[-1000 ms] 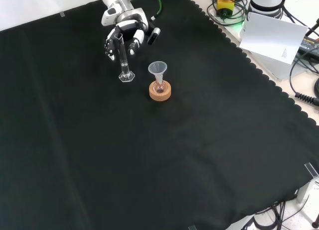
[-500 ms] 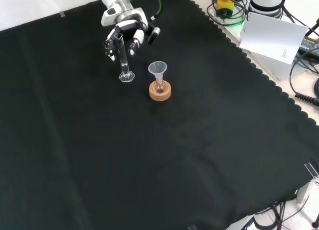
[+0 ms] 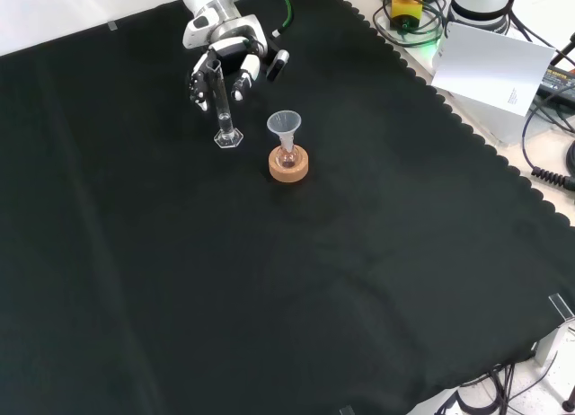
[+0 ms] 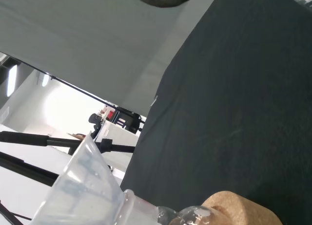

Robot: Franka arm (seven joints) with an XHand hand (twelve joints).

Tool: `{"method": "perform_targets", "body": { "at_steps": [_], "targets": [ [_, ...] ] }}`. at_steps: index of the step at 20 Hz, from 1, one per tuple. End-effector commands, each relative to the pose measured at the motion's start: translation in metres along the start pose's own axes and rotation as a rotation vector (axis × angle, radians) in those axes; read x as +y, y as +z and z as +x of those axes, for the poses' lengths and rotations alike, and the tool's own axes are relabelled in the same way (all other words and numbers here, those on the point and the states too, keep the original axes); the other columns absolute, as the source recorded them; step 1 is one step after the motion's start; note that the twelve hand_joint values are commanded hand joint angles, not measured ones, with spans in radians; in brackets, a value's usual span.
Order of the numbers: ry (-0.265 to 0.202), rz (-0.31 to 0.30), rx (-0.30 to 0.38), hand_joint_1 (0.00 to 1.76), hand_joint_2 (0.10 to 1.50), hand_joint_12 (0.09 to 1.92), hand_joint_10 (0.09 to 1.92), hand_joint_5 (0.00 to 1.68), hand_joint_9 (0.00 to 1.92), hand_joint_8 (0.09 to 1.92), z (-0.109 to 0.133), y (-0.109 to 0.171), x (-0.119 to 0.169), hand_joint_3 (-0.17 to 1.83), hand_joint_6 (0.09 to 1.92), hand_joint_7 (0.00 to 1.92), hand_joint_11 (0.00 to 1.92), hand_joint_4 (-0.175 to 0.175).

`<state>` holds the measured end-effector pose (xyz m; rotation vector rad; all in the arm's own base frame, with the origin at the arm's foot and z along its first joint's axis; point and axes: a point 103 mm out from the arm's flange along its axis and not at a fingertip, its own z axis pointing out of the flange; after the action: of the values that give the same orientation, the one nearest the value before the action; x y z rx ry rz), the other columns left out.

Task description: Pick up the graduated cylinder.

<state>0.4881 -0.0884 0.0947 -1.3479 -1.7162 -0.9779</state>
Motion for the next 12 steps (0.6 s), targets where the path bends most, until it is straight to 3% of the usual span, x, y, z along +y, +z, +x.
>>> {"method": "perform_targets", "body": {
  "at_steps": [1,7,12],
  "targets": [
    [0.002,0.000,-0.001,1.10,1.01,1.20,0.40,0.54,0.82,0.59,-0.0004,0.0003,-0.0002,-0.17,0.64,0.55,0.52,-0.046],
    [0.010,-0.012,-0.005,1.11,1.02,1.20,0.40,0.57,0.83,0.60,-0.0016,-0.0001,-0.0014,-0.17,0.65,0.56,0.53,-0.043],
    [0.020,-0.017,-0.030,1.13,1.04,1.15,0.39,0.70,0.90,0.60,-0.0071,0.0053,0.0003,-0.17,0.72,0.63,0.62,-0.022]
  ]
}}
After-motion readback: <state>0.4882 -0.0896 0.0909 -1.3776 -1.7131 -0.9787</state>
